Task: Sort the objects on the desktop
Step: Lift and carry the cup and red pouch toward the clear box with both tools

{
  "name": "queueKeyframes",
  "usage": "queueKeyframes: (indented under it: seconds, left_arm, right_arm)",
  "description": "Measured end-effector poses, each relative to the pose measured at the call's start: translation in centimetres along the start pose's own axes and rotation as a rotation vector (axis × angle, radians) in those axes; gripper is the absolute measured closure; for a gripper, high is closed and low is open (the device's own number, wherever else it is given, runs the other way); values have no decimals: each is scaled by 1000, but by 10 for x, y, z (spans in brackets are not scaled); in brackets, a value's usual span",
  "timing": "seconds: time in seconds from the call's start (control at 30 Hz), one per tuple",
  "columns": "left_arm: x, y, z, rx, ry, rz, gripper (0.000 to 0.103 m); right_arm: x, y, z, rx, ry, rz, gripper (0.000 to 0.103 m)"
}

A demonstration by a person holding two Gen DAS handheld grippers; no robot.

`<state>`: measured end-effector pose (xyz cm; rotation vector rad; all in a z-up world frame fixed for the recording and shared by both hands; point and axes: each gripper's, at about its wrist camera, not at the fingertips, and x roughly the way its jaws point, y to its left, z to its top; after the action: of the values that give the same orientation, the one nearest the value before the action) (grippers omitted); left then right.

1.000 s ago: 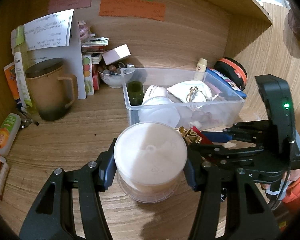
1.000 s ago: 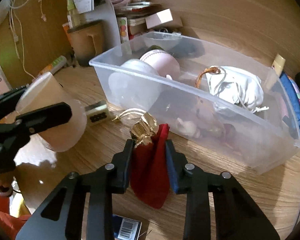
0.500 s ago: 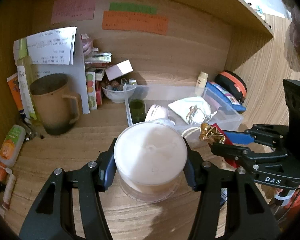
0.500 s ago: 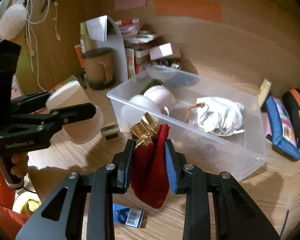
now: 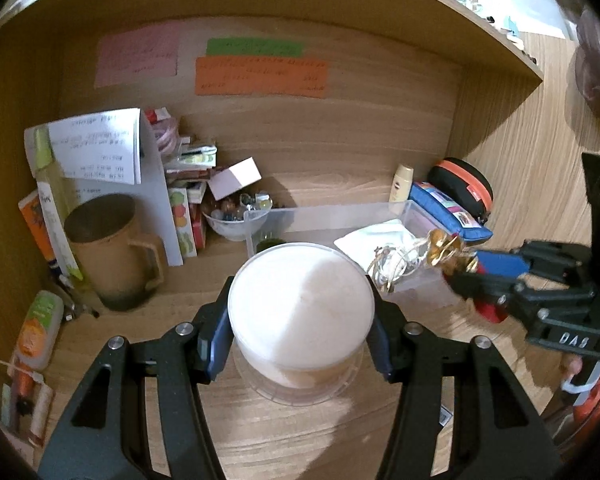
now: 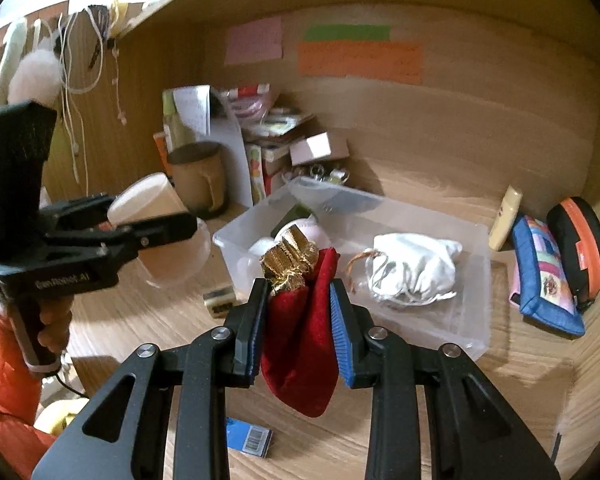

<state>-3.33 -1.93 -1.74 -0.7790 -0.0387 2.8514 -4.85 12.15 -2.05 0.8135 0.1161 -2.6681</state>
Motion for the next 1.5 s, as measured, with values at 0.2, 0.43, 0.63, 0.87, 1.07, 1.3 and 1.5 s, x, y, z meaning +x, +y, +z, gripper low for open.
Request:
queueKeyframes:
  seconds: [0.2, 0.43, 0.63, 0.87, 1.07, 1.3, 1.5]
  left_arm:
    - [6, -7, 13, 29, -2, 1, 47]
    - [19, -19, 31, 61, -7, -22, 47]
    - [36, -25, 40, 51, 9, -61, 47]
    - [64, -25, 52, 31, 47, -88, 47]
    - [96, -28, 53, 22, 105, -105, 47]
    - [129, -35, 48, 41, 153, -102, 47]
    - [137, -46, 52, 71, 157, -114, 47]
  right_arm:
    - [-10, -14, 10, 10, -39, -24, 76]
    - [-11, -30, 20, 29, -68, -35, 76]
    - [1, -49, 27, 57, -66, -32, 76]
    - [21, -63, 31, 75, -47, -34, 76]
    - [44, -78, 28, 88, -9, -37, 76]
    - [64, -96, 14, 103, 46, -16, 76]
    - [70, -103, 5, 89, 85, 3, 75]
